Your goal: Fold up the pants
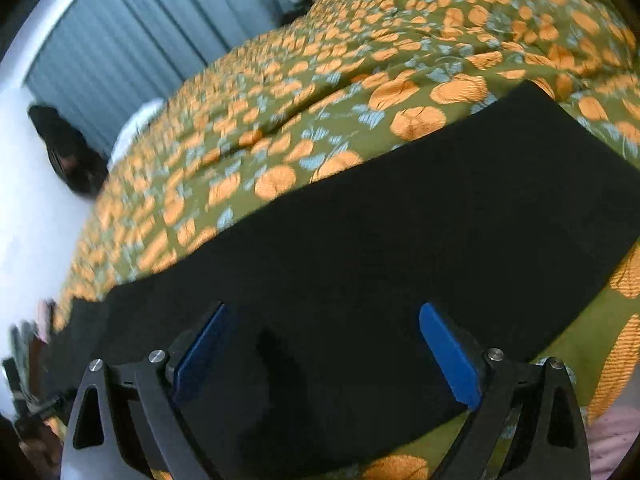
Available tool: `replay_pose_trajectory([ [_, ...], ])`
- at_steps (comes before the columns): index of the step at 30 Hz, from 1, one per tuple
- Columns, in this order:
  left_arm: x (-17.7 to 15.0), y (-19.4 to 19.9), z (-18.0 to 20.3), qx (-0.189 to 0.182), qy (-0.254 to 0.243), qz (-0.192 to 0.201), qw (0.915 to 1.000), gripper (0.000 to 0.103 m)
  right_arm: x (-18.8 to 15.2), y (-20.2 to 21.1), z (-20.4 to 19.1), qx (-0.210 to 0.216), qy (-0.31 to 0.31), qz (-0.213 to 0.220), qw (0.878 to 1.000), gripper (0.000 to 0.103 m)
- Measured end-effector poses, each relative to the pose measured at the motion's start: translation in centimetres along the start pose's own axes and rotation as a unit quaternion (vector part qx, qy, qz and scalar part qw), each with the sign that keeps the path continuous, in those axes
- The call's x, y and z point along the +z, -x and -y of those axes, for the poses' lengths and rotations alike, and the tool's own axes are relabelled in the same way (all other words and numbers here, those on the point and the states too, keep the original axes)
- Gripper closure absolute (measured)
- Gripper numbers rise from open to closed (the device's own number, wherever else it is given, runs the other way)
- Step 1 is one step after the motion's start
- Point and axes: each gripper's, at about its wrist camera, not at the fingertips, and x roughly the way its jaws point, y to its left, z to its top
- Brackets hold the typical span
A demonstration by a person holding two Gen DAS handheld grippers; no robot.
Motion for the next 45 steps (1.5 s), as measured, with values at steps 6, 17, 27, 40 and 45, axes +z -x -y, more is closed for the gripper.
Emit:
replay_pose_trajectory([
  [6, -0.4, -1.4, -6.7, 0.003, 0.102, -0.021, 0.9945, 0.004, -0.7, -0.6, -1.4, -0.023, 0.039, 0.000, 0.999, 0.003],
  [17, -0.7, -0.6, -6.8, 0.018, 0.103, -0.017, 0.9944, 0.004, -2.0, -1.1, -2.7, -0.084, 0.101, -0.002, 0.991, 0.000],
  [27, -0.4, 1.0, -1.9, -0.001, 0.031, 0.007, 0.9995, 0.004, 2.1, -0.7, -1.4, -0.040, 0.113, -0.082, 0.989, 0.000],
  [40, -1.0, 0.1, -2.7, 0.013, 0.046, -0.014, 0.9988, 0.004, 11.8, 4.5, 13.2, -0.090, 0.150, -0.104, 0.979, 0.004],
  [45, -0.7, -0.1, -1.7, 0.017, 0.033, -0.015, 0.9992, 0.004, 10.4, 3.4, 12.1, -0.030, 0.150, -0.103, 0.983, 0.004],
])
